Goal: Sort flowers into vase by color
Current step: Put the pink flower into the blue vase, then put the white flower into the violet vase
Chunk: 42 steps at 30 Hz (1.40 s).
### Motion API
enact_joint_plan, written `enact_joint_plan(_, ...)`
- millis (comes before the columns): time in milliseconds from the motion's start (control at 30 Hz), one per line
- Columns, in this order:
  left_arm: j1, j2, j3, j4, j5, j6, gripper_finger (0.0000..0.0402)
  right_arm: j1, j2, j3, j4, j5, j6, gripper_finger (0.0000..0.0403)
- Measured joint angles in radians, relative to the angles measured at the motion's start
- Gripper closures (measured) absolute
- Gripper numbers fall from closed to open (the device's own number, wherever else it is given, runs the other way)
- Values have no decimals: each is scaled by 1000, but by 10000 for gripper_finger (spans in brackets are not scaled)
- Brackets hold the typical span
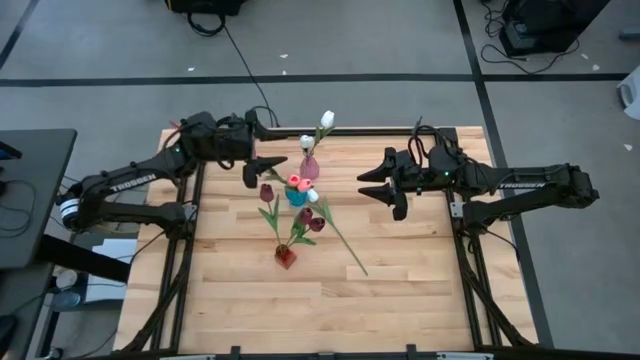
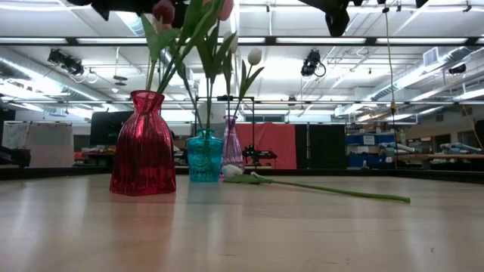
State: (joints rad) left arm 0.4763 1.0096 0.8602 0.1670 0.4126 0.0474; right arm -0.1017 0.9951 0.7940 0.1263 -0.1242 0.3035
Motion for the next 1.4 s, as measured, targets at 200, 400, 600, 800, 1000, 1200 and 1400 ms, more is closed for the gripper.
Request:
enact_joint_plan(200,0,-3,123,-136,0,2,112,9,7,-17,-44,30,4,211)
enact_joint_plan(400,-1,-66,163,-387,-75,52,120,87,97,-128,-56,168,67,211)
enact_joint_plan(600,-22,-210,6,-378,-141,48,150,170,251,-141,-70,318,90,211)
enact_joint_plan(800,-41,-389,-142,-307,-195,-36,172,212,420,-141,-38,409,105,211)
enact_joint_plan(1000,-88,-475,-195,-321,-203,-57,174,223,597,-85,-37,477,121,212)
enact_joint_plan(1200,-178,-495,-210,-448,-295,-55,174,224,735,7,-81,496,120,220)
enact_joint_plan(1400,-273,-499,-210,-565,-379,-81,174,224,832,139,-222,490,113,233)
